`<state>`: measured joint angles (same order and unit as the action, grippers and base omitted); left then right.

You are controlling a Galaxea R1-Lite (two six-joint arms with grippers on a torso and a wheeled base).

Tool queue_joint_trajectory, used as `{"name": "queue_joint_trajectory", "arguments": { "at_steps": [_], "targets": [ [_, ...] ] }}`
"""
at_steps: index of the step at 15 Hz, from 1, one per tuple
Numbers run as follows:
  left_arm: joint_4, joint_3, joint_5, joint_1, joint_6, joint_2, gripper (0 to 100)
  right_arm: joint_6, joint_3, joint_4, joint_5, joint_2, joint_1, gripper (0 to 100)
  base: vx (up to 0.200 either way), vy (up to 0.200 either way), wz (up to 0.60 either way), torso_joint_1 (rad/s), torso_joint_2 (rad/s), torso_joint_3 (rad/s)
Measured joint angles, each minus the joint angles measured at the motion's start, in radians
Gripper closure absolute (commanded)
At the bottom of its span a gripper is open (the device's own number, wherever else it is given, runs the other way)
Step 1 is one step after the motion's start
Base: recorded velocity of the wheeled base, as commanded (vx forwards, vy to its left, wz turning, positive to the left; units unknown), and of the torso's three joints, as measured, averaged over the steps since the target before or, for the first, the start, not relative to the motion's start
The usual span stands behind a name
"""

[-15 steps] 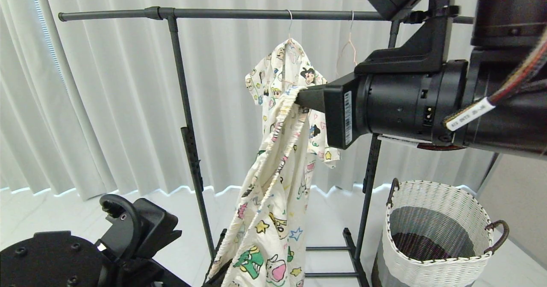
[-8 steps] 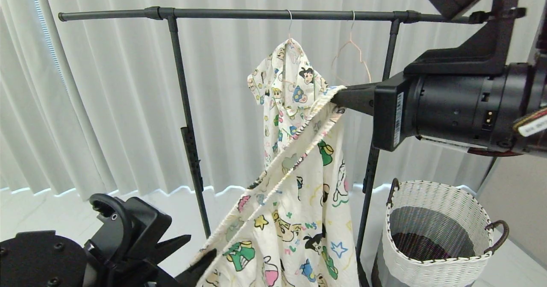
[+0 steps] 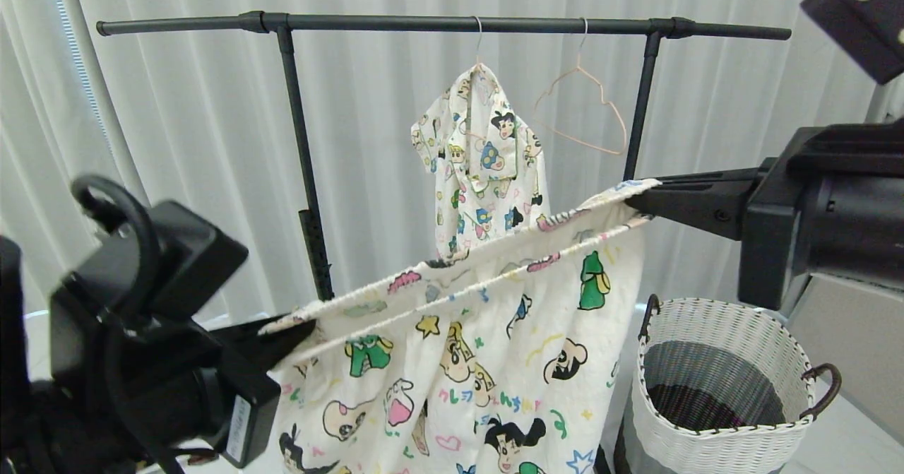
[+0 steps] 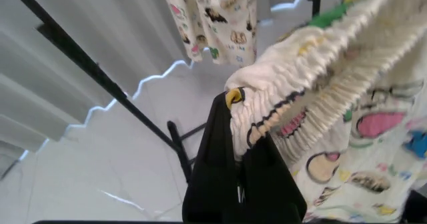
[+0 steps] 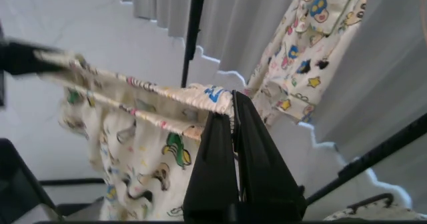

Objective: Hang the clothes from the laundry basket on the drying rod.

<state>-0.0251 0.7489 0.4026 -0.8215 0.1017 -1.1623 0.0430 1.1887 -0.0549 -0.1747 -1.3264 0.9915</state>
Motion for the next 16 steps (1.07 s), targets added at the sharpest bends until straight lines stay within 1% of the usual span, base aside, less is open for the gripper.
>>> {"name": "queue_joint_trajectory", "arguments": {
  "at_steps": [3,4,6,8,9,10,11,13,14,15,16],
  "targets": [
    [-0.286,0.345,-0.022,0.007,-0.028,-0.025,100,0.029,0.012,-0.002,-0.015,0.029,-0.015,100,0.0,0.0,0.0,0.0,0.0,0.0],
    [-0.374,0.47,-0.036,0.007,-0.04,-0.042,100,0.038,0.035,-0.003,-0.021,0.034,-0.024,100,0.0,0.0,0.0,0.0,0.0,0.0],
    [-0.543,0.701,-0.063,-0.007,-0.067,-0.079,100,0.055,0.114,-0.009,-0.025,0.037,-0.057,100,0.0,0.0,0.0,0.0,0.0,0.0],
    [-0.741,0.919,-0.117,-0.063,-0.12,-0.115,100,0.071,0.213,-0.046,-0.021,0.032,-0.094,100,0.0,0.0,0.0,0.0,0.0,0.0],
    [-0.853,1.009,-0.159,-0.108,-0.162,-0.13,100,0.076,0.26,-0.078,-0.018,0.03,-0.105,100,0.0,0.0,0.0,0.0,0.0,0.0],
    [-0.94,1.079,-0.221,-0.158,-0.214,-0.144,100,0.082,0.295,-0.12,-0.015,0.029,-0.111,100,0.0,0.0,0.0,0.0,0.0,0.0],
    [-0.962,1.115,-0.245,-0.186,-0.232,-0.156,100,0.088,0.311,-0.143,-0.015,0.033,-0.114,100,0.0,0.0,0.0,0.0,0.0,0.0],
    [-0.964,1.143,-0.247,-0.207,-0.233,-0.181,100,0.096,0.32,-0.22,-0.015,0.056,-0.117,100,0.0,0.0,0.0,0.0,0.0,0.0],
    [-0.959,1.149,-0.243,-0.207,-0.223,-0.197,100,0.096,0.323,-0.285,-0.013,0.075,-0.117,100,0.0,0.0,0.0,0.0,0.0,0.0],
    [-0.944,1.153,-0.24,-0.203,-0.217,-0.209,100,0.096,0.327,-0.327,-0.001,0.092,-0.117,100,0.0,0.0,0.0,0.0,0.0,0.0],
    [-0.875,1.156,-0.239,-0.198,-0.213,-0.225,100,0.096,0.331,-0.396,0.046,0.12,-0.117,100,0.0,0.0,0.0,0.0,0.0,0.0]
  ]
}}
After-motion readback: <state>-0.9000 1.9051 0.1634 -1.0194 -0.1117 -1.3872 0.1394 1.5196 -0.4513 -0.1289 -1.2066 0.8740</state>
